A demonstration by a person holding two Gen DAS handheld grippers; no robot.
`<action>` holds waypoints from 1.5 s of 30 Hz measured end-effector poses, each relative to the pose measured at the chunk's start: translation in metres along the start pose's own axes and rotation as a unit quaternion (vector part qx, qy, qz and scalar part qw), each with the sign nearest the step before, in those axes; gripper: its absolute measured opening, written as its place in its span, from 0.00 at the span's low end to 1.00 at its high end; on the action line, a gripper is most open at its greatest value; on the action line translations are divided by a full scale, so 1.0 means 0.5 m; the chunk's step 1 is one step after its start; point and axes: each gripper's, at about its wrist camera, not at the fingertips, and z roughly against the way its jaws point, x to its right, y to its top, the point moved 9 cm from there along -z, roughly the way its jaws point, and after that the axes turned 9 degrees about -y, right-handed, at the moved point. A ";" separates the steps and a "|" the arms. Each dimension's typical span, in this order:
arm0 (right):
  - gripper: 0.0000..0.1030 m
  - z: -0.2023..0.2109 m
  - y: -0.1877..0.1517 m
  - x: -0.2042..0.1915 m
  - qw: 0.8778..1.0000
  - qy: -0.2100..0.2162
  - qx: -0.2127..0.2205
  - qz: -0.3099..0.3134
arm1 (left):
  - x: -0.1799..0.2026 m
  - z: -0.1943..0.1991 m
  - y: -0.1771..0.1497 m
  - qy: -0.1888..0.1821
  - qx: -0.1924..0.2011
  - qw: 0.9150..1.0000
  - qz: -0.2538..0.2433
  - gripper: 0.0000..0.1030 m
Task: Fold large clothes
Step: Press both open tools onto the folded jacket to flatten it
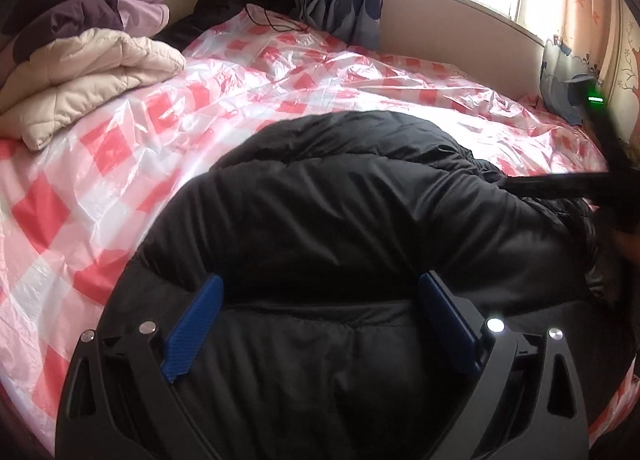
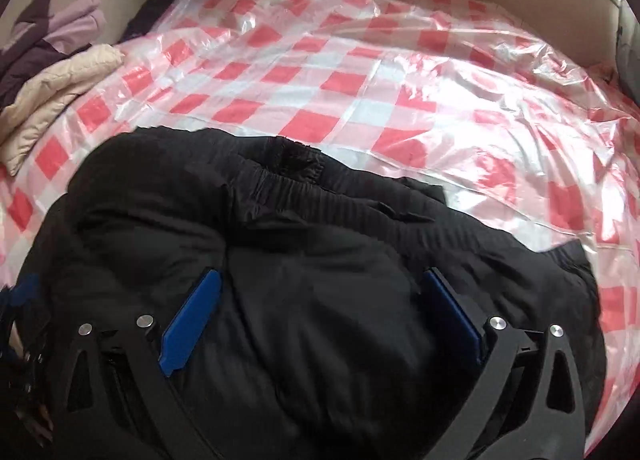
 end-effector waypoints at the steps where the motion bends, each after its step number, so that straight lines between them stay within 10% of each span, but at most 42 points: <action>1: 0.94 0.050 -0.019 0.020 1.000 -0.008 0.020 -0.004 | 0.005 0.013 0.003 0.005 0.009 1.000 -0.004 0.91; 6: 0.94 0.193 -0.156 0.174 0.992 -0.084 0.069 -0.063 | 0.057 0.066 0.013 0.003 0.045 0.998 -0.037 0.91; 10: 0.94 0.096 -0.292 0.257 0.990 -0.082 -0.021 -0.111 | 0.115 0.073 0.002 -0.001 0.039 0.996 -0.076 0.93; 15: 0.94 0.108 -0.293 0.257 0.990 -0.056 -0.029 -0.127 | 0.121 0.032 -0.030 0.007 -0.016 0.997 -0.072 0.93; 20: 0.94 0.203 -0.288 0.247 0.990 -0.057 0.037 -0.120 | 0.122 0.053 -0.035 0.022 -0.011 0.997 -0.072 0.93; 24: 0.94 0.137 -0.357 0.253 0.992 -0.034 -0.039 -0.115 | 0.137 0.079 -0.042 0.032 -0.003 0.996 -0.079 0.93; 28: 0.94 0.204 -0.334 0.260 0.993 -0.022 -0.006 -0.113 | 0.164 0.130 -0.033 0.038 0.026 0.993 -0.110 0.93; 38: 0.94 0.323 -0.280 0.062 0.996 0.056 0.070 0.021 | 0.178 0.177 -0.025 0.045 0.049 0.990 -0.125 0.93; 45: 0.94 0.240 -0.320 -0.138 0.982 0.041 0.046 0.179 | 0.158 0.182 -0.033 0.048 0.044 0.990 -0.126 0.93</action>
